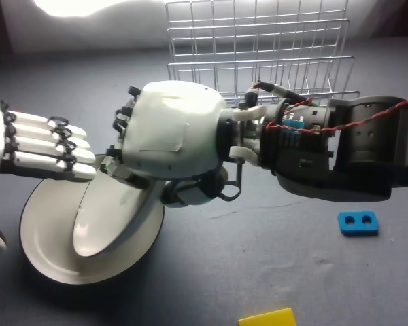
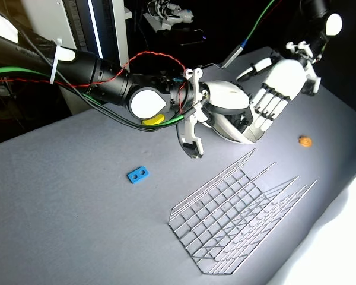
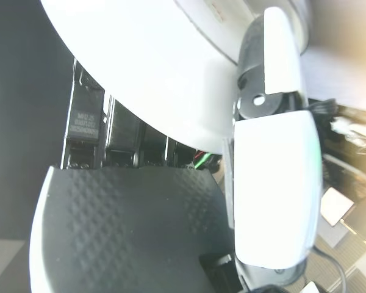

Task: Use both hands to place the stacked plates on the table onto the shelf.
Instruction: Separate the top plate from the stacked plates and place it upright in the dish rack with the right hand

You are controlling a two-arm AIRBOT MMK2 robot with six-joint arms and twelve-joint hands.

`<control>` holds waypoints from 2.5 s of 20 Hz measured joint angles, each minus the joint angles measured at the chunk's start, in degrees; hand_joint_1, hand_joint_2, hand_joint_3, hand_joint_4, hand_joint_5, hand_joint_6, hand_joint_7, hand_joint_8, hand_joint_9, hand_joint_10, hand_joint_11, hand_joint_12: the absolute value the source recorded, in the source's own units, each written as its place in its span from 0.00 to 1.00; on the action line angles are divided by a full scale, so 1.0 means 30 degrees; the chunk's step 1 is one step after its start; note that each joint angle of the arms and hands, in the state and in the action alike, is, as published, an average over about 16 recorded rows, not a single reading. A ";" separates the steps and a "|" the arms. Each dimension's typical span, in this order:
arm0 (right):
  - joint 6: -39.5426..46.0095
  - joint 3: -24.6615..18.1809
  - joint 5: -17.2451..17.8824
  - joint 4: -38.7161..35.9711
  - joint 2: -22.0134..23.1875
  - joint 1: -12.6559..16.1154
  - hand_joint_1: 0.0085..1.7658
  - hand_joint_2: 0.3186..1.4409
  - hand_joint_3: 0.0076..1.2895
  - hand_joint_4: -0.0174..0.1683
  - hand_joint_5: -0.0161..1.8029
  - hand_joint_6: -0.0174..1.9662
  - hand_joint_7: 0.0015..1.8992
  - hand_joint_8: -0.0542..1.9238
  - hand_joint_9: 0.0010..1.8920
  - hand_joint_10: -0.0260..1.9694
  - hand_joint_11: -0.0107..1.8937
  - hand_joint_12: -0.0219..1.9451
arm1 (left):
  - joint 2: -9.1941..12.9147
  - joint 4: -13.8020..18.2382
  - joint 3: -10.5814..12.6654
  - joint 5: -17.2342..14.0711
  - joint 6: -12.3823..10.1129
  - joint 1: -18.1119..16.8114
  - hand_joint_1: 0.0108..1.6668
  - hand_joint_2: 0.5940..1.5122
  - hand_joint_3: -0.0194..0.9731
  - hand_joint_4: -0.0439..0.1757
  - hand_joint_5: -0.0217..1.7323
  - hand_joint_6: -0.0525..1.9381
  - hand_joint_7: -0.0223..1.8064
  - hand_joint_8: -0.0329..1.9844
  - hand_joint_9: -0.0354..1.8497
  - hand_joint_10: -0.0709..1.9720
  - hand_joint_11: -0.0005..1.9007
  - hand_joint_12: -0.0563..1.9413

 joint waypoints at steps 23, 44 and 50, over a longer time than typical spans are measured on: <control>-0.0905 -0.3521 -0.0521 0.1024 0.2569 0.2430 0.72 0.60 0.01 0.10 0.54 0.46 0.58 0.40 0.56 0.48 0.49 0.43 | 0.2333 -0.0063 0.0830 0.0788 -0.0392 -0.0494 0.01 0.54 0.04 0.22 0.02 0.03 0.02 0.01 0.03 0.04 0.01 0.03; 1.2769 -0.4272 0.1254 -0.5968 0.6844 0.5520 0.73 0.60 0.01 0.11 0.51 0.53 0.55 0.46 0.56 0.48 0.49 0.48 | 0.2352 0.1158 0.0195 0.1206 -0.0589 -0.0379 0.00 0.56 0.04 0.22 0.02 0.03 0.02 0.01 0.03 0.04 0.01 0.03; 1.7364 -0.3595 0.0854 -0.6949 0.7281 0.6154 0.74 0.60 0.01 0.10 0.50 0.54 0.54 0.47 0.55 0.50 0.48 0.50 | 0.2309 0.1824 -0.0427 0.1234 -0.0775 0.0118 0.01 0.57 0.04 0.22 0.02 0.03 0.02 0.01 0.03 0.04 0.01 0.03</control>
